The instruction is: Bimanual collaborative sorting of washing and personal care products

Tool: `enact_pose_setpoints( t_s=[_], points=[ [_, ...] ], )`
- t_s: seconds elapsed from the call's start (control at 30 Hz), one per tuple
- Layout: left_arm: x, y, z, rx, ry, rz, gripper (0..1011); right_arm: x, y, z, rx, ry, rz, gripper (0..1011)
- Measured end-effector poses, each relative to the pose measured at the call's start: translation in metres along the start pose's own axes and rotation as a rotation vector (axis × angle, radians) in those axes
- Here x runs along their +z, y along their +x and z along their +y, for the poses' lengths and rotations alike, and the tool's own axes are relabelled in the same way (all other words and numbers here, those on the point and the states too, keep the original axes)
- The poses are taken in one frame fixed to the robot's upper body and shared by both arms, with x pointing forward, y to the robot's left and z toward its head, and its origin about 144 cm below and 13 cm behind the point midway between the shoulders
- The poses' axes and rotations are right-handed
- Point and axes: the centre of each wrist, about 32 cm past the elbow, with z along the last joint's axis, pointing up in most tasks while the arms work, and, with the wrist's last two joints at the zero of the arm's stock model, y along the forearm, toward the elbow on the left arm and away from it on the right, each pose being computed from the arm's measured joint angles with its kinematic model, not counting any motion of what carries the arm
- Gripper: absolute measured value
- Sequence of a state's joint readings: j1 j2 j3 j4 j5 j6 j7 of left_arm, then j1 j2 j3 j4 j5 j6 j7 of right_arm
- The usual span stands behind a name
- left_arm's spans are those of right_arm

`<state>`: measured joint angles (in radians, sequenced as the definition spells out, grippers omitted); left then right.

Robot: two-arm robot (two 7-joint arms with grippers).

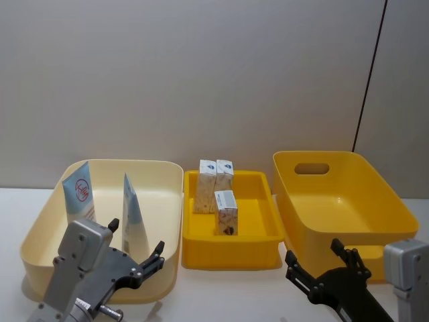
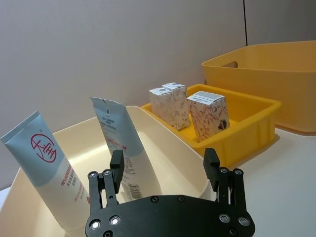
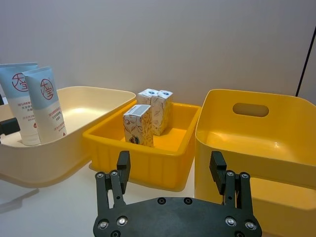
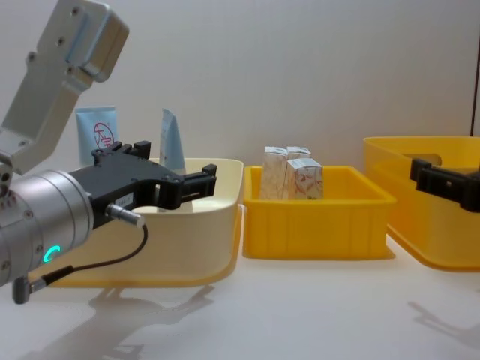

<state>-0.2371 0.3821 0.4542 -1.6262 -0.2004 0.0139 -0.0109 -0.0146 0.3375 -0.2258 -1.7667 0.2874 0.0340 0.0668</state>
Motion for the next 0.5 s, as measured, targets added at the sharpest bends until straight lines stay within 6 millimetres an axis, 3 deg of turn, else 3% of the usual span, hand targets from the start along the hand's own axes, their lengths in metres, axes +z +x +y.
enact_pose_setpoints(
  t_s=[0.5],
  points=[
    [0.0000,0.0000,0.0000,0.000,0.000,0.000,1003,0.0000,0.0000,0.0000,0.000,0.000,0.000,1001]
  ],
)
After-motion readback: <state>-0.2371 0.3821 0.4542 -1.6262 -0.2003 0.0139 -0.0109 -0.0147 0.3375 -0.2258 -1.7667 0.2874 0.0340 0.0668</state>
